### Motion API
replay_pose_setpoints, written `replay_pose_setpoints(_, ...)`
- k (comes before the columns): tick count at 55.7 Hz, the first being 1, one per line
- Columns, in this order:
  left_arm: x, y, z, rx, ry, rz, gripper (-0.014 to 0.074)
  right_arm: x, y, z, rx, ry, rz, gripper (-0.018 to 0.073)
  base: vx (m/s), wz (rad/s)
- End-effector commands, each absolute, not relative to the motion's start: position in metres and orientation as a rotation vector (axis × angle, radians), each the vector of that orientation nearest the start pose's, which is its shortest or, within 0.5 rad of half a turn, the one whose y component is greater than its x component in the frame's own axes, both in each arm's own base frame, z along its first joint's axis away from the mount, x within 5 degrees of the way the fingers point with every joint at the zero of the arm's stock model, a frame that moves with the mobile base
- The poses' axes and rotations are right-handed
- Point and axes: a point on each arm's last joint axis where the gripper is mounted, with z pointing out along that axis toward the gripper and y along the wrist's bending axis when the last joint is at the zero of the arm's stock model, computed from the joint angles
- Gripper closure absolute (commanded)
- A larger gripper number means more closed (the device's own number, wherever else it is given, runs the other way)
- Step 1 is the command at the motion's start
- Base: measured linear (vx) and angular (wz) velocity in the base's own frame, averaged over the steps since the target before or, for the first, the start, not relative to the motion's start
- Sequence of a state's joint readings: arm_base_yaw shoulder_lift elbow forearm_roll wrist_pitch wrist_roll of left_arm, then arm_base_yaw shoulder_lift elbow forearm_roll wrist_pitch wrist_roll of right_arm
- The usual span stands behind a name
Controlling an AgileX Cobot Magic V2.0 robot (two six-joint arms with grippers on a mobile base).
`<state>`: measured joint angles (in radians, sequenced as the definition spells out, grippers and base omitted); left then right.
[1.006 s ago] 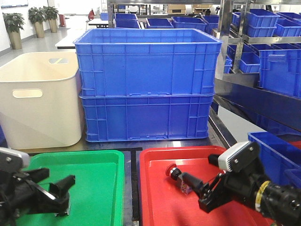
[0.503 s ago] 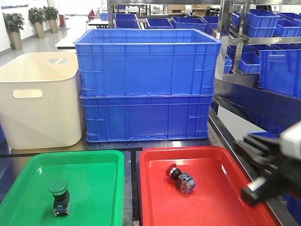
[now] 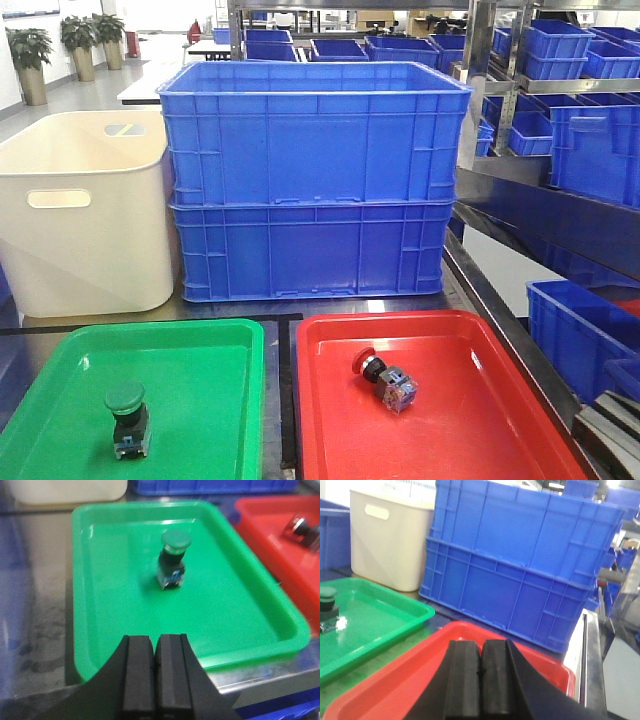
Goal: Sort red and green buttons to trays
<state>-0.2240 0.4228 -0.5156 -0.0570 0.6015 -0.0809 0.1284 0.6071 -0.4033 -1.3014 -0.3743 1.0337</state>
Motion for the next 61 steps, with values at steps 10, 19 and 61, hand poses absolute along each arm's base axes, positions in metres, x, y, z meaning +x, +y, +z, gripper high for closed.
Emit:
replay_pose_setpoints(10, 0.081, -0.023, 0.319, 0.108, 1.88, -0.293, 0.0602, 0.12, 0.05, 0.319, -0.565, 1.432, 0.219, 0.0571, 0.0, 0.0)
replay_pose_setpoints(19, 0.081, -0.023, 0.319, 0.108, 1.88, -0.293, 0.0602, 0.12, 0.05, 0.319, -0.565, 1.432, 0.219, 0.0571, 0.0, 0.0)
replay_pose_setpoints(61, 0.055, -0.006, 0.208, 0.06, 1.527, -0.106, 0.0601, 0.12, 0.049, 0.319, -0.561, 1.436, 0.213, 0.0571, 0.0, 0.0)
